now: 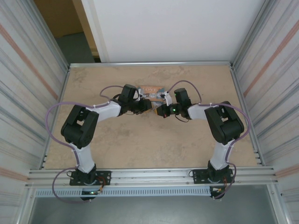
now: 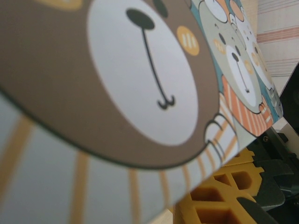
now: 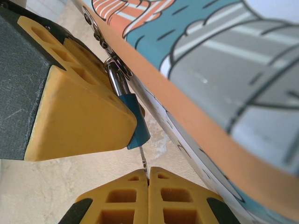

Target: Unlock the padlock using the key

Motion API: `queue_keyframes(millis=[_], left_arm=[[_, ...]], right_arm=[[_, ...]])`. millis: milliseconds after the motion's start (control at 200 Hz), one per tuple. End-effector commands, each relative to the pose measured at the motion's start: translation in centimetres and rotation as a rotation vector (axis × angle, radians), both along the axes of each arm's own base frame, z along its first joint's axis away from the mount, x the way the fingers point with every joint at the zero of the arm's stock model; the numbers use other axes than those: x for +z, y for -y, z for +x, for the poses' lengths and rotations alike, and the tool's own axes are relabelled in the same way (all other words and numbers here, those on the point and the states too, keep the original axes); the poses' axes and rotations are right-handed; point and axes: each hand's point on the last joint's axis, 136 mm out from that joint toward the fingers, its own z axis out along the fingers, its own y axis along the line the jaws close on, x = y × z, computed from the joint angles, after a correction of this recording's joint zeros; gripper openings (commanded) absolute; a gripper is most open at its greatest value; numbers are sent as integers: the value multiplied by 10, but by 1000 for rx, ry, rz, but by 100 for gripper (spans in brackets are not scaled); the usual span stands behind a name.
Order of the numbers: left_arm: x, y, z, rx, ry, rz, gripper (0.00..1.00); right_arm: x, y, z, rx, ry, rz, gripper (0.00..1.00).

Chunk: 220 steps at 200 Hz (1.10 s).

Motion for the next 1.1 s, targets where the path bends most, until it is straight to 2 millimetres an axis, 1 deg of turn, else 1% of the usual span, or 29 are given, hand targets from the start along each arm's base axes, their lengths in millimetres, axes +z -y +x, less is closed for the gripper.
queue_keyframes(millis=[0,240,451,641,767,857,1097], left_arm=[[14,32,-41,-194,-48,-111,19],[12,30,-42,-191,-59,-104,19],[13,30,-40,-180,-65,-101,19],[13,31,-38,-176,-61,-101,18],[13,32,-38,-178,-64,-104,18],[12,32,-39,-181,-66,-106,18],[4,34,-43,-183,-84,-94,18]], right_arm=[[53,-17,29,42,211,109,0],[47,-12,33,41,254,6,0],[45,-12,33,30,278,-13,0],[60,-18,27,60,214,126,0],[57,-21,25,54,207,128,0],[57,-22,27,42,210,127,0],[84,-28,35,37,268,169,0]])
